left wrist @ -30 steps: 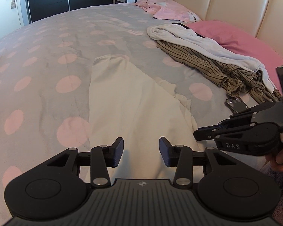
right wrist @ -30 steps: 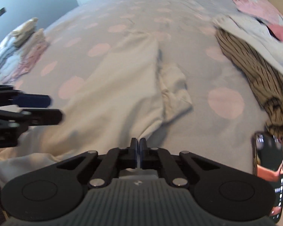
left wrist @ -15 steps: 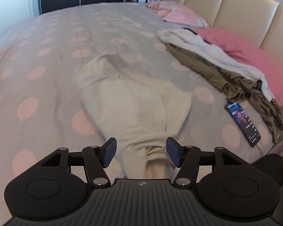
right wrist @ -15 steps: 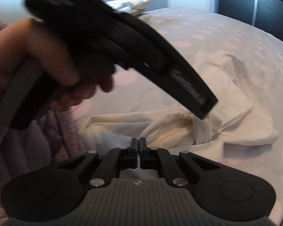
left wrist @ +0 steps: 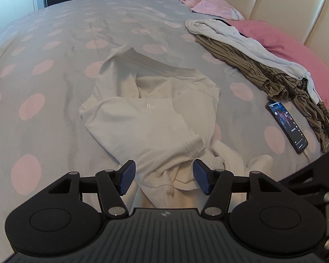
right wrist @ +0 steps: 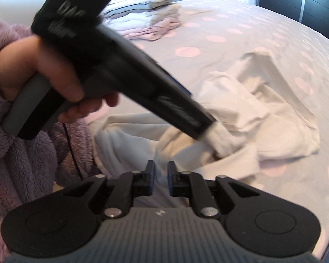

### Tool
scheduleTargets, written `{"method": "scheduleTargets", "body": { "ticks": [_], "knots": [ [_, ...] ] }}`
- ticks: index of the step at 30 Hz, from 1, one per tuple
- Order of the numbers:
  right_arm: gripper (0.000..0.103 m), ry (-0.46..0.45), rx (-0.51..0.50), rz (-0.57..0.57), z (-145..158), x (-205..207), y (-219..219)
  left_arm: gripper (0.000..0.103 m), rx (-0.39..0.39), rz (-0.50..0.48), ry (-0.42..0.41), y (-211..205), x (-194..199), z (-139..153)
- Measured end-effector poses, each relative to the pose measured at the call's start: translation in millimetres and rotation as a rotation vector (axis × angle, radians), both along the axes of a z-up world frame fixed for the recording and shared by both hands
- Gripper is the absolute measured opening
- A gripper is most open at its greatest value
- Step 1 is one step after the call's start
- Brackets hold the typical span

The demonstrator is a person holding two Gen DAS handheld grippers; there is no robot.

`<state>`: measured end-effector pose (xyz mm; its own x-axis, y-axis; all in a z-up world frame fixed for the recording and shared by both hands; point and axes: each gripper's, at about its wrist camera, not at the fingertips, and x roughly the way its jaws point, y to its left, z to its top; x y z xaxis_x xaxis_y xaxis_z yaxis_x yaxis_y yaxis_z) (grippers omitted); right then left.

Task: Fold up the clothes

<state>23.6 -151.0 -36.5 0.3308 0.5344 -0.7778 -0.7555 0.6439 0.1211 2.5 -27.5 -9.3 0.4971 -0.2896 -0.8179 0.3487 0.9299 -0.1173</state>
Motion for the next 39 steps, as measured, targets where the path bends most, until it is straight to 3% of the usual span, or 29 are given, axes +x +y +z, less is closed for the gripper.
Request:
{"method": "scheduleTargets", "body": {
  "ticks": [1,7,15,20,28,31,39],
  "knots": [
    [0.029,-0.005,0.001,-0.022,4,1,-7,0.056,0.003,0.004,-0.004,1,2,2],
    [0.029,-0.031,-0.037,-0.184,22,24,-46,0.056,0.047,0.030,-0.001,11,30,11],
    [0.029,-0.059,-0.156,-0.321,17,113,-105,0.056,0.103,0.019,-0.055,41,89,18],
    [0.029,-0.028,-0.137,-0.394,-8,161,-116,0.056,0.109,0.030,-0.067,67,131,-1],
    [0.029,0.026,-0.103,-0.515,-39,217,-123,0.053,0.064,-0.009,0.006,79,160,-50],
    [0.029,0.060,-0.093,-0.551,-48,229,-127,0.052,0.059,-0.013,0.045,80,166,-64],
    [0.031,0.146,-0.049,-0.575,-67,242,-124,0.053,0.051,-0.012,0.026,75,170,-72]
  ]
}}
